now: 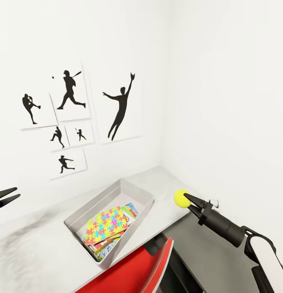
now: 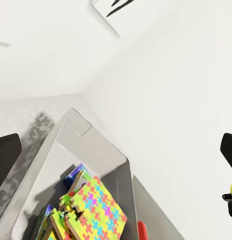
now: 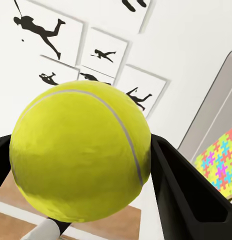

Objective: Put all the toys in the child's room - the three board games (two on the bed and one on the table), the two jigsaw puzzles on the table, and the tennis ball on the table - inside the toy box on the table in the child's room.

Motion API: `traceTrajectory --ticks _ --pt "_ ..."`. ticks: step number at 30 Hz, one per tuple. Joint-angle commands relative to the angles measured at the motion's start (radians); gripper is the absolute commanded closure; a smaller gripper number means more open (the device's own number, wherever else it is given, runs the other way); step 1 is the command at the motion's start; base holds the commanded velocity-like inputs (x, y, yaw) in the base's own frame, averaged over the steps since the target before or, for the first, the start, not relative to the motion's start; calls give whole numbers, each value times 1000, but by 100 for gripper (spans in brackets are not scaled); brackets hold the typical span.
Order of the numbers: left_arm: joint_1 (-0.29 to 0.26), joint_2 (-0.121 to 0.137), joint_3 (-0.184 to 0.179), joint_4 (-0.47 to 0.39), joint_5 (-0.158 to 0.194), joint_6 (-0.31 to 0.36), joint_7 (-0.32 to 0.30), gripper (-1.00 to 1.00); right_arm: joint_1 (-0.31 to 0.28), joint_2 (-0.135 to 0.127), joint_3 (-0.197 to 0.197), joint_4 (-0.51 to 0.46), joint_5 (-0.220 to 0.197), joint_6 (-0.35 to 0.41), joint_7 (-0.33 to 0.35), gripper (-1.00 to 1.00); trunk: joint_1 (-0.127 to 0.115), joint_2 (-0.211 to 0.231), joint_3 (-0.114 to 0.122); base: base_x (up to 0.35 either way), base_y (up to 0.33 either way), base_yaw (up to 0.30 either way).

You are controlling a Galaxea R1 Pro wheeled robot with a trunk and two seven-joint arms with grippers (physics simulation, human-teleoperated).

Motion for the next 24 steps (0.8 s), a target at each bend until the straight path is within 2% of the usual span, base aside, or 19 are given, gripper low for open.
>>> traceTrajectory --ticks 1,19,24 --pt "-1 0 6 0 -8 11 -5 -100 -1 0 -1 0 5 4 4 100 1 -2 -1 0 0 0" --pt "-1 2 6 0 -8 11 -5 -100 -1 0 -1 0 5 4 4 100 1 -2 29 0 0 1" --pt "-1 2 6 -1 -8 11 -5 -100 -1 -1 -2 0 5 4 4 100 1 -2 31 0 0 7"
